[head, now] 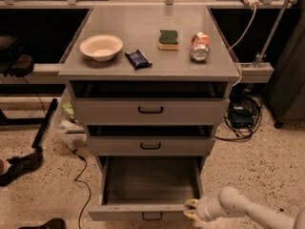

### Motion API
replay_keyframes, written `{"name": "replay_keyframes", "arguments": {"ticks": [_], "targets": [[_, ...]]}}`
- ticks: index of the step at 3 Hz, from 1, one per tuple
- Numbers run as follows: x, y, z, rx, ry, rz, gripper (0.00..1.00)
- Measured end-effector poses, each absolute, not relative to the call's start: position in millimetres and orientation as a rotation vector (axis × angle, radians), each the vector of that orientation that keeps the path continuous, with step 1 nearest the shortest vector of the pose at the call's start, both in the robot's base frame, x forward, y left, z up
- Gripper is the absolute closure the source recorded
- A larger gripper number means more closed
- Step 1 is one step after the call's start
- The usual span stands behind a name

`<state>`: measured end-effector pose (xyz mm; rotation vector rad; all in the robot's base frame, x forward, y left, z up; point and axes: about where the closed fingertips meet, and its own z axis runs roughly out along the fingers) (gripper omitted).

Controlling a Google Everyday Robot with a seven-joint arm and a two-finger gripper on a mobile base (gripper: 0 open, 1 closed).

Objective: Open bottom drawer

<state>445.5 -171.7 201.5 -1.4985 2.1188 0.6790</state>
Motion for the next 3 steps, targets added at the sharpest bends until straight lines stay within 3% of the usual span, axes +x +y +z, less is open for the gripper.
{"name": "replay_keyframes", "arguments": {"ticks": [1, 3], "targets": [[450.0, -173.0, 201.5, -1.499, 2.119, 0.679, 1.00], [456.7, -174.8, 201.6, -1.499, 2.118, 0.679, 0.58]]}}
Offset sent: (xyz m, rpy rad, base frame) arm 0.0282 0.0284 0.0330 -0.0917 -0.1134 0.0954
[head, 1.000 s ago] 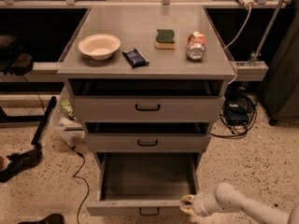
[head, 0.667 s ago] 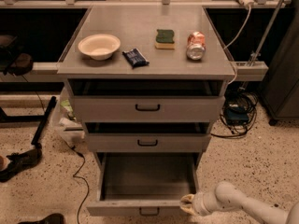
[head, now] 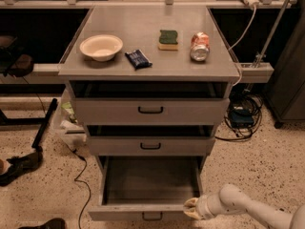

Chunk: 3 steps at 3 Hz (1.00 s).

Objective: Open bottom drawer

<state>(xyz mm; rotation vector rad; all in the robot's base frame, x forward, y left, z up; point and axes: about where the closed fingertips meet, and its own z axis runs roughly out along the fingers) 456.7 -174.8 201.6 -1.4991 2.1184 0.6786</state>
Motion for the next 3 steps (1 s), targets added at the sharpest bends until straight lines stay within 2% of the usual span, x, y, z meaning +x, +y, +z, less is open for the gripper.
{"name": "replay_keyframes", "arguments": {"ticks": [2, 3], "targets": [[475, -148, 220, -1.632, 2.061, 0.585, 0.11], [475, -148, 220, -1.634, 2.060, 0.585, 0.00]]}}
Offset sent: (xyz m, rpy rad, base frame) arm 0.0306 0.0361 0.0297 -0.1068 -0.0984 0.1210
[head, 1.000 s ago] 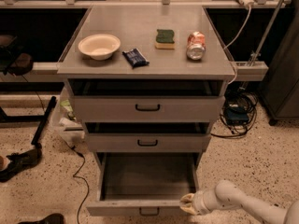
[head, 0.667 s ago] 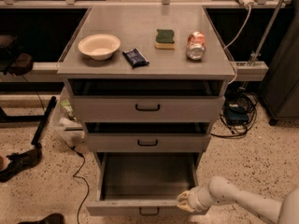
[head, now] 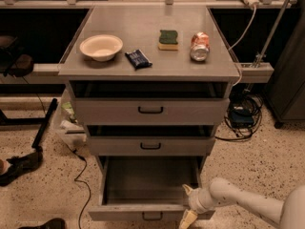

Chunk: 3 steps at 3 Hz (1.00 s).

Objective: Open bottom drawer

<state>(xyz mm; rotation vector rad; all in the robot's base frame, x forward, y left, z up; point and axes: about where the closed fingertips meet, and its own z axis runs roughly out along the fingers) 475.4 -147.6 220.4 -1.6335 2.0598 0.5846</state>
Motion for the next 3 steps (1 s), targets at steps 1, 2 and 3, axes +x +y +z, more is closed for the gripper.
{"name": "replay_keyframes", "arguments": {"ticks": [1, 2, 3], "targets": [[475, -148, 220, -1.634, 2.060, 0.585, 0.00], [474, -159, 234, -1.622, 2.033, 0.591, 0.00], [475, -196, 268, -1.575, 2.033, 0.556, 0.00]]}}
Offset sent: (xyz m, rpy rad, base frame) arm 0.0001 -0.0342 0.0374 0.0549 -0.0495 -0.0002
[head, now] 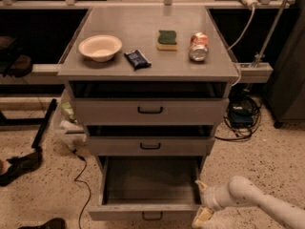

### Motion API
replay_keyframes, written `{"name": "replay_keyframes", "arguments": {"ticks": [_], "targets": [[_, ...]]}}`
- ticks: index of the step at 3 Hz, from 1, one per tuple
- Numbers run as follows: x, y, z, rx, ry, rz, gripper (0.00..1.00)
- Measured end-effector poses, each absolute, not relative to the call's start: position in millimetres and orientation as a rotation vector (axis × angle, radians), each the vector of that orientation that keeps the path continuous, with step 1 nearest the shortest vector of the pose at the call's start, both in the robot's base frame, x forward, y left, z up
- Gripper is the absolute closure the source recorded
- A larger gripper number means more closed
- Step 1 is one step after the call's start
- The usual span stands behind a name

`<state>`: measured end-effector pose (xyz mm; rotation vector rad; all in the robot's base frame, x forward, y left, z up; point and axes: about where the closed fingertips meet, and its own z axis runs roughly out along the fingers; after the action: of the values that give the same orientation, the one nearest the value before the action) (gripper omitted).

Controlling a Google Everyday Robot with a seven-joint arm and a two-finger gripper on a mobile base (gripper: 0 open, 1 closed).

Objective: Open bottom drawer

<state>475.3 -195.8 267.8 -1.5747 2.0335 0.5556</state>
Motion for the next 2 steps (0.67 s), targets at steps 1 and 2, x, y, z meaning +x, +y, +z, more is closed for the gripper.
{"name": "replay_keyframes", "arguments": {"ticks": [1, 2], "targets": [[476, -245, 313, -1.499, 2.050, 0.486, 0.00], [473, -290, 358, -1.421, 2.081, 0.392, 0.00]]}}
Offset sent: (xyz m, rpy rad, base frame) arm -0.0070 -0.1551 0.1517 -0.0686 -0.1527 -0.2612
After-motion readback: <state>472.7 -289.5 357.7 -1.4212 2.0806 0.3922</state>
